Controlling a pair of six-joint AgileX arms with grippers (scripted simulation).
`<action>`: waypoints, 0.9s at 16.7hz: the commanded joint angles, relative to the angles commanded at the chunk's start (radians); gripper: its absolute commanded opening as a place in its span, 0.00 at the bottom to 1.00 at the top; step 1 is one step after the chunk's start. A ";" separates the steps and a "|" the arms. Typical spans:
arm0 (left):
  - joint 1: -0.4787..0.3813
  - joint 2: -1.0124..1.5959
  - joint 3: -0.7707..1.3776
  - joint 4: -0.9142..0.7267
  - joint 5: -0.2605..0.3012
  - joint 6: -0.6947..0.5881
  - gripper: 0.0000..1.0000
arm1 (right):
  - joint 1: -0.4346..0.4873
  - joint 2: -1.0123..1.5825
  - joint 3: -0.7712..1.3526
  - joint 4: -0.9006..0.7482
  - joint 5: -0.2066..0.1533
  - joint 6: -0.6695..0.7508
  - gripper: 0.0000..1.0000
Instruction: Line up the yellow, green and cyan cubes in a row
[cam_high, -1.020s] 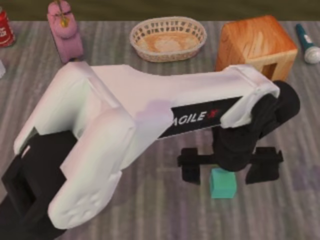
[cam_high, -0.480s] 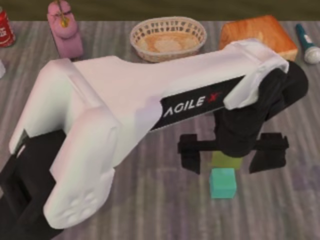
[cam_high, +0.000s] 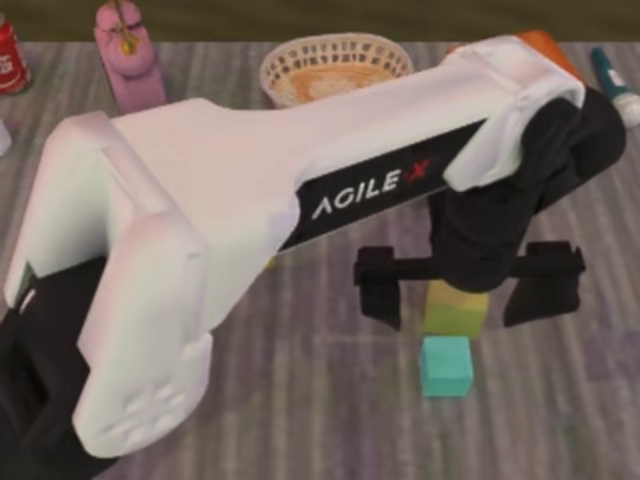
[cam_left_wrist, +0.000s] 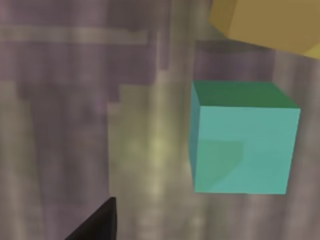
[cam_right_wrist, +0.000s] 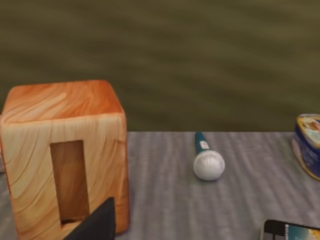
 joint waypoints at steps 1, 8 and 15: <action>0.005 -0.009 -0.009 0.006 -0.001 0.002 1.00 | 0.003 0.009 0.008 -0.006 0.000 0.004 1.00; 0.179 -0.357 -0.328 0.210 -0.017 0.071 1.00 | 0.096 0.314 0.291 -0.199 -0.002 0.131 1.00; 0.499 -1.095 -0.991 0.580 -0.015 0.286 1.00 | 0.253 0.994 0.784 -0.551 0.002 0.350 1.00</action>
